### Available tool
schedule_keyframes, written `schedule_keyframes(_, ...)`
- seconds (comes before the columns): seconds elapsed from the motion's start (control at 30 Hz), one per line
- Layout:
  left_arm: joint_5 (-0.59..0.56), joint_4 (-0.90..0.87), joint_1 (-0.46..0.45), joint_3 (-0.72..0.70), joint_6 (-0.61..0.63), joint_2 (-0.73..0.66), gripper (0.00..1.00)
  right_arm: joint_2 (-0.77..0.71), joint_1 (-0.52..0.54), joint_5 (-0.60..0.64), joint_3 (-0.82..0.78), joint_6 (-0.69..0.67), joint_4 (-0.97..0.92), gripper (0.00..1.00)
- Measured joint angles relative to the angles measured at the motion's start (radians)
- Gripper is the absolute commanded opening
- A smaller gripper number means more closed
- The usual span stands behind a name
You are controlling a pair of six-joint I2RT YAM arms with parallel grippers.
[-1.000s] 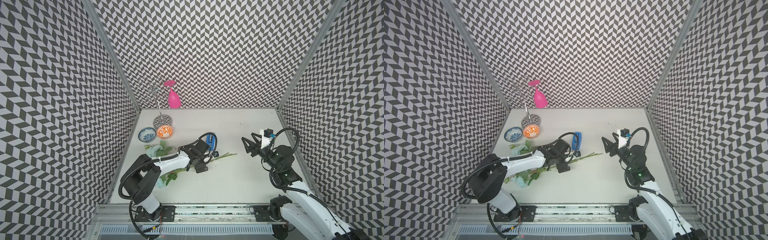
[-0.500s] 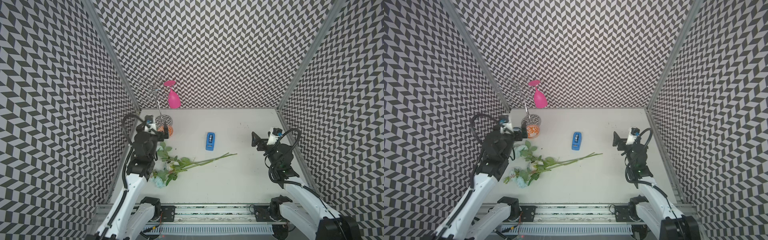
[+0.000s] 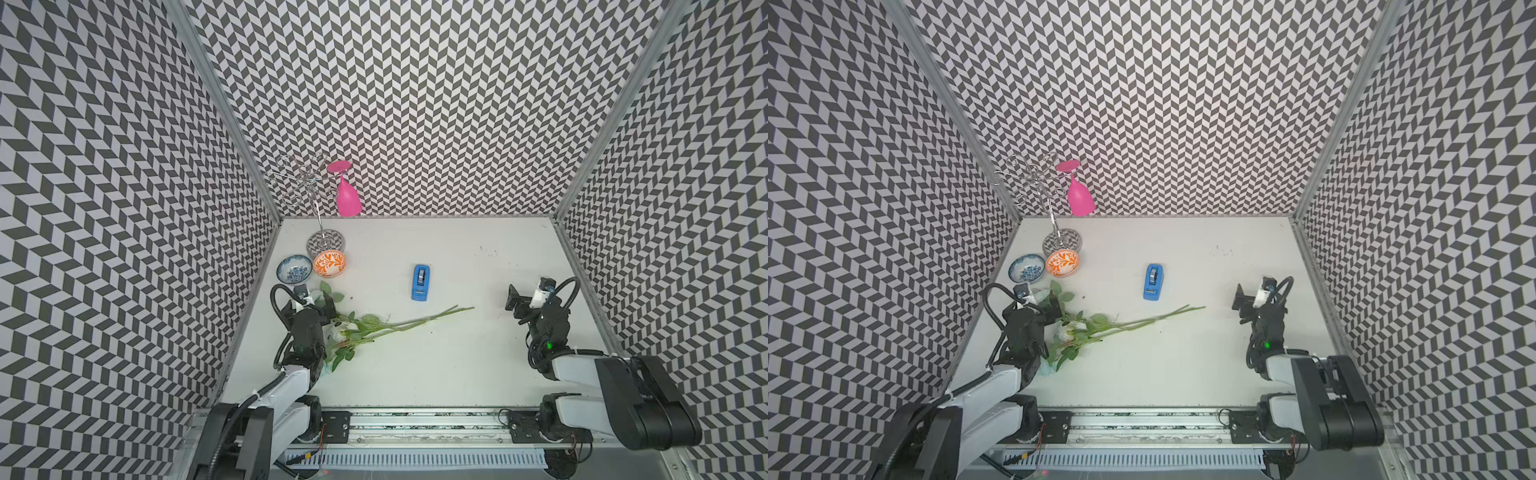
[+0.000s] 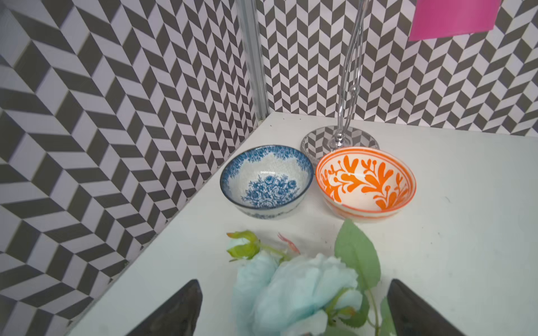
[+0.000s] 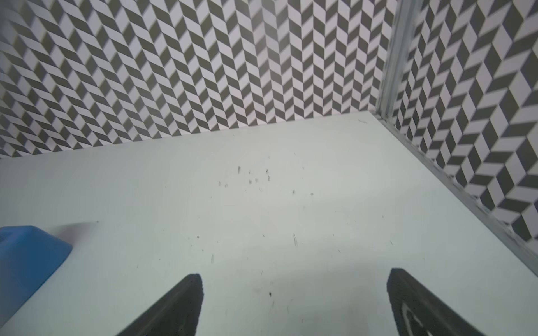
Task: Wrap bouquets with tape
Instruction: Reset both arms
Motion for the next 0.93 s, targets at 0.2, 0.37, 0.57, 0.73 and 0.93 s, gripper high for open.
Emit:
schedule_keyframes(0.2, 0.186, 0.29, 0.099, -0.029, 0.026, 0.119, 1.0, 0.199, -0.005, -0.018, -0.023, -0.027, 0.233, 0.99)
schedule_keyframes(0.37, 0.324, 0.435, 0.144, 0.022, 0.024, 0.259, 1.0, 0.206, -0.003, 0.043, 0.054, -0.023, 0.283, 0.99)
schedule_keyframes(0.57, 0.438, 0.706, 0.143, 0.003, 0.037, 0.521, 0.99, 0.205, -0.003, 0.073, 0.078, -0.016, 0.23, 0.99)
schedule_keyframes(0.73, 0.465, 0.677, 0.134, 0.082, 0.05, 0.5, 0.99, 0.207, -0.001, 0.08, 0.068, -0.018, 0.262, 0.99)
schedule_keyframes(0.93, 0.462, 0.6, 0.121, 0.16, 0.056, 0.501, 0.99, 0.21, 0.001, 0.08, 0.067, -0.018, 0.263, 0.99)
